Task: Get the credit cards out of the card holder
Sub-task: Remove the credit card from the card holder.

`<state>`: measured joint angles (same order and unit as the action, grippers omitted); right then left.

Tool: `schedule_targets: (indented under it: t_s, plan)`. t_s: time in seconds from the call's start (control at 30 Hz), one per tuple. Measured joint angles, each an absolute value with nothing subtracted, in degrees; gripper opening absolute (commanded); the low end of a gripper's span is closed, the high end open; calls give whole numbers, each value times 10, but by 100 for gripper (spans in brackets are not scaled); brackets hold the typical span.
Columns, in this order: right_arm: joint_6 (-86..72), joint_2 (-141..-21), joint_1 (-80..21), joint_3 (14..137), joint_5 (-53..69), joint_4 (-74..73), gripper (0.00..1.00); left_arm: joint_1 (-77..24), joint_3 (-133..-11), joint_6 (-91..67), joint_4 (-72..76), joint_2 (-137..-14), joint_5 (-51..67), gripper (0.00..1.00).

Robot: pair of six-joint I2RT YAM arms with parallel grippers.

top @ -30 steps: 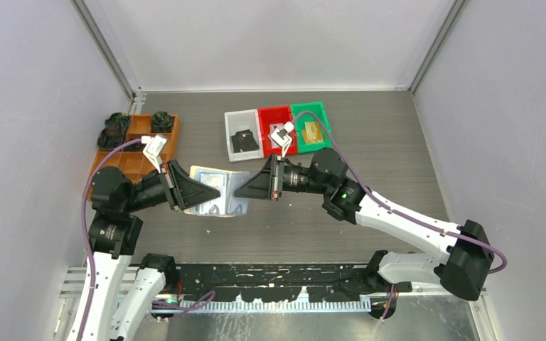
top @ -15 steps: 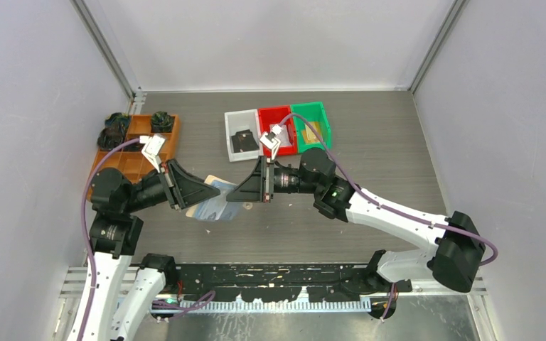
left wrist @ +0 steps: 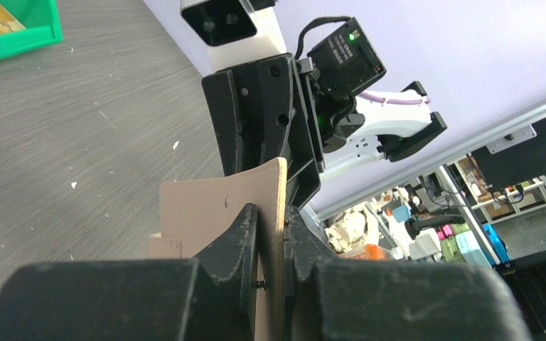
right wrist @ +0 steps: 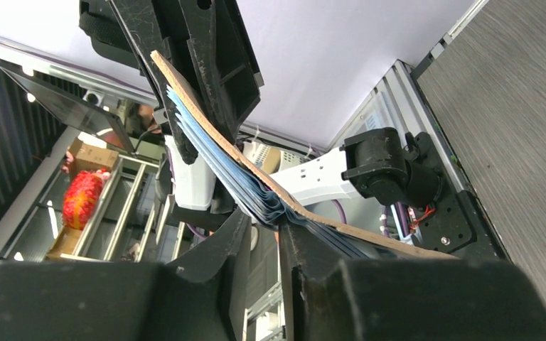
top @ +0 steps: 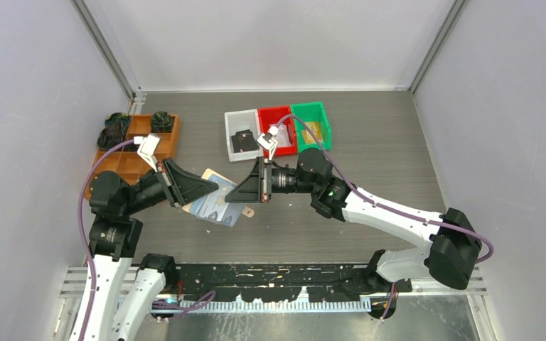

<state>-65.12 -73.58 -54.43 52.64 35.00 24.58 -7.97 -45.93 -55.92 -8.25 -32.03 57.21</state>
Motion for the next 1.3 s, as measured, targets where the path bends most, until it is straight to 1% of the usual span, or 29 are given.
schedule_targets:
  t_s: [0.2,0.3,0.5,0.7,0.83,0.93,1.07,1.2,1.3]
  plan:
    - [-677,-741,-542,501,350,315,15,-80,-463,-564,-88,-318,548,0]
    - [-680,-738,-542,492,348,343,13,-80,-472,-555,-103,-318,531,0]
    - [-680,-733,-542,488,337,361,13,-83,-489,-540,-129,-316,496,0]
    - [-683,-730,-542,480,334,379,21,-85,-495,-536,-141,-316,486,0]
    - [-693,-730,-542,475,333,398,21,-85,-496,-537,-140,-316,483,0]
    - [-702,-731,-542,470,333,416,15,-85,-496,-542,-139,-316,481,0]
    - [-714,-738,-542,466,330,439,5,-85,-496,-551,-131,-316,478,0]
    - [-721,-739,-542,458,328,466,1,-85,-497,-555,-129,-316,475,0]
    - [-721,-738,-542,444,320,484,1,-86,-497,-556,-131,-317,475,0]
